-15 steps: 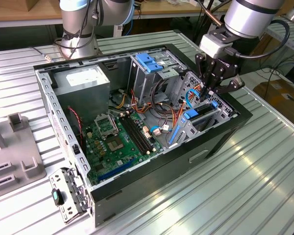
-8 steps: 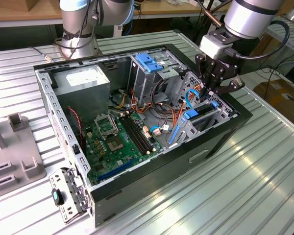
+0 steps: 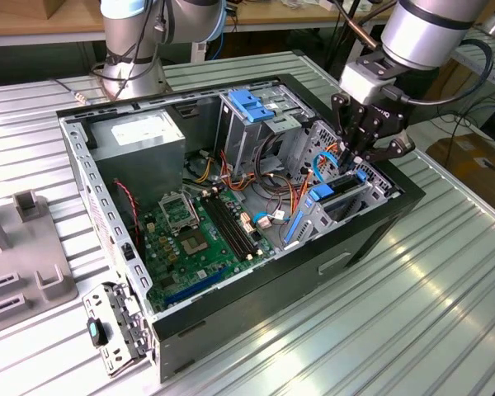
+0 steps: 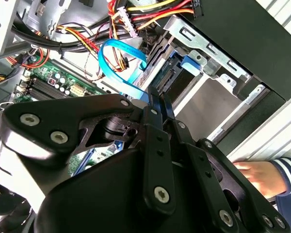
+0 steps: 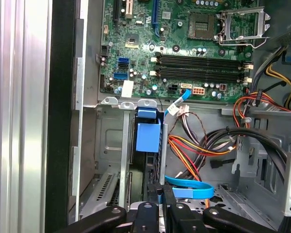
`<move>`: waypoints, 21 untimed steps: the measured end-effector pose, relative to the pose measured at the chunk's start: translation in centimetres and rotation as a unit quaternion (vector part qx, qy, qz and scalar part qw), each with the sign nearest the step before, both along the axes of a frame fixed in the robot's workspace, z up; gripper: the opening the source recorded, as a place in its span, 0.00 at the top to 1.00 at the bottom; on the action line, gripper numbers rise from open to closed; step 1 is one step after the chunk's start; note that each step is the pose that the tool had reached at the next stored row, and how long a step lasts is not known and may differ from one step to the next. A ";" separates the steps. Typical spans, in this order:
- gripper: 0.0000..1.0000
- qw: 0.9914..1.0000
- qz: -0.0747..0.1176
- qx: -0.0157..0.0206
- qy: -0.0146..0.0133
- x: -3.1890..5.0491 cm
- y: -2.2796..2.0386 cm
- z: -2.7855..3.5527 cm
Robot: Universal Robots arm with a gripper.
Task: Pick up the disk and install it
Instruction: 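Insert the first disk wire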
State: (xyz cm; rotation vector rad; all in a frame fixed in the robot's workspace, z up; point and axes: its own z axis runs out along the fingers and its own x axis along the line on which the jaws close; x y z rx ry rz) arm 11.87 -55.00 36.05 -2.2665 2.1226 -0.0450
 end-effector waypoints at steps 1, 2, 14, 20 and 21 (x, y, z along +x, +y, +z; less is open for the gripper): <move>0.84 1.000 0.000 0.000 0.000 0.00 0.00 0.00; 0.84 1.000 0.000 0.000 0.000 0.00 0.00 0.00; 0.84 1.000 0.002 0.008 -0.008 -0.75 -1.08 -0.54; 0.84 1.000 0.004 0.017 -0.017 -0.85 -1.10 -0.75; 0.84 1.000 0.004 0.017 -0.018 -0.96 -1.11 -0.80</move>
